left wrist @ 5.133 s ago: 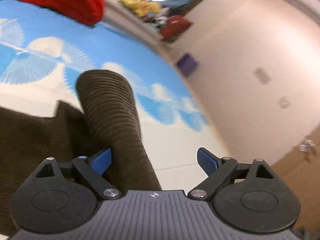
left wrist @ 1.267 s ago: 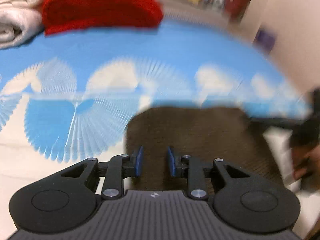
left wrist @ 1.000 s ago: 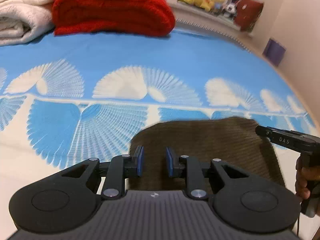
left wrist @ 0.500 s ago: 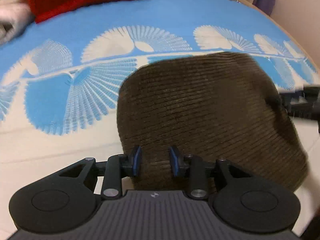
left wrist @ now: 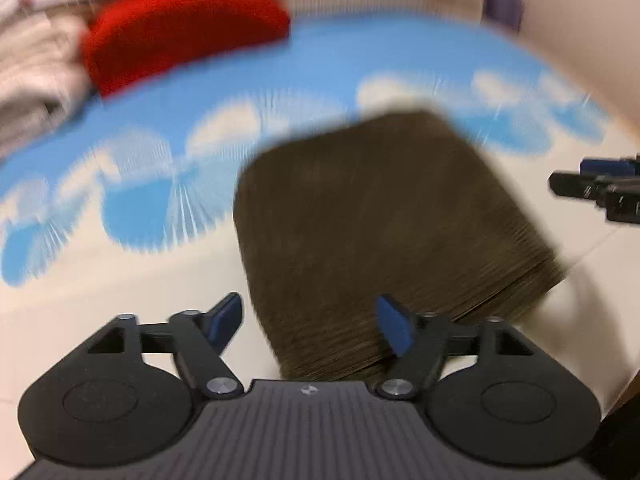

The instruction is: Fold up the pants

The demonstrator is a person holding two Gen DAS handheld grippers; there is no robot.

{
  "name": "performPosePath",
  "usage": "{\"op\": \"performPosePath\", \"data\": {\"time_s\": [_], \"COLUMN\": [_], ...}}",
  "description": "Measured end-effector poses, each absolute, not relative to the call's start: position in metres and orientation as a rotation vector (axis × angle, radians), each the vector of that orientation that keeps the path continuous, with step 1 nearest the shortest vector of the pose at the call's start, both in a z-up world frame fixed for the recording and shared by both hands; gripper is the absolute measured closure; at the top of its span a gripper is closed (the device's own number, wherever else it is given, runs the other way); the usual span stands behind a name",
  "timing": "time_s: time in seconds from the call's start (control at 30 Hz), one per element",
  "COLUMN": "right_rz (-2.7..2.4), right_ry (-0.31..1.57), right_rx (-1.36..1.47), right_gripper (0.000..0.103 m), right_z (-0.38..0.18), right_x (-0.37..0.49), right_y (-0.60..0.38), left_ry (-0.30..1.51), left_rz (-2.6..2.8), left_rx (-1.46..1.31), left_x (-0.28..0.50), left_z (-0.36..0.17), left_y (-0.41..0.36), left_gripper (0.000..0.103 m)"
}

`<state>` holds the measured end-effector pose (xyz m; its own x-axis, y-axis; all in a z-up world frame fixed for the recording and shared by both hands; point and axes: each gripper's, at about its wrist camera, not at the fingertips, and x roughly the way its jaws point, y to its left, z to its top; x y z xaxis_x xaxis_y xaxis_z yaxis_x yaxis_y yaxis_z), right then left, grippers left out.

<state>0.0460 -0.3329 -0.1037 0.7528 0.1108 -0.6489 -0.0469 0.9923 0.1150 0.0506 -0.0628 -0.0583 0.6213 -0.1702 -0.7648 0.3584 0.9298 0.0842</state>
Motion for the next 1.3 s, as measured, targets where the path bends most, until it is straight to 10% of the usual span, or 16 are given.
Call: {"op": "performPosePath", "data": {"time_s": [0.2, 0.47, 1.3], "right_rz": [0.077, -0.012, -0.024], "right_ry": [0.451, 0.415, 0.653], "right_rx": [0.112, 0.084, 0.103], "right_gripper": [0.001, 0.001, 0.001], "right_z": [-0.067, -0.084, -0.109], "right_x": [-0.054, -0.083, -0.06], "right_y": [-0.331, -0.317, -0.29], "left_ry": [0.549, 0.728, 0.803], "left_rz": [-0.201, -0.107, -0.08], "left_rx": [0.179, 0.061, 0.024], "left_x": [-0.044, -0.055, -0.035], "left_z": [-0.02, -0.056, -0.075], "left_y": [-0.057, -0.052, -0.059], "left_gripper": [0.018, 0.0, 0.0]}}
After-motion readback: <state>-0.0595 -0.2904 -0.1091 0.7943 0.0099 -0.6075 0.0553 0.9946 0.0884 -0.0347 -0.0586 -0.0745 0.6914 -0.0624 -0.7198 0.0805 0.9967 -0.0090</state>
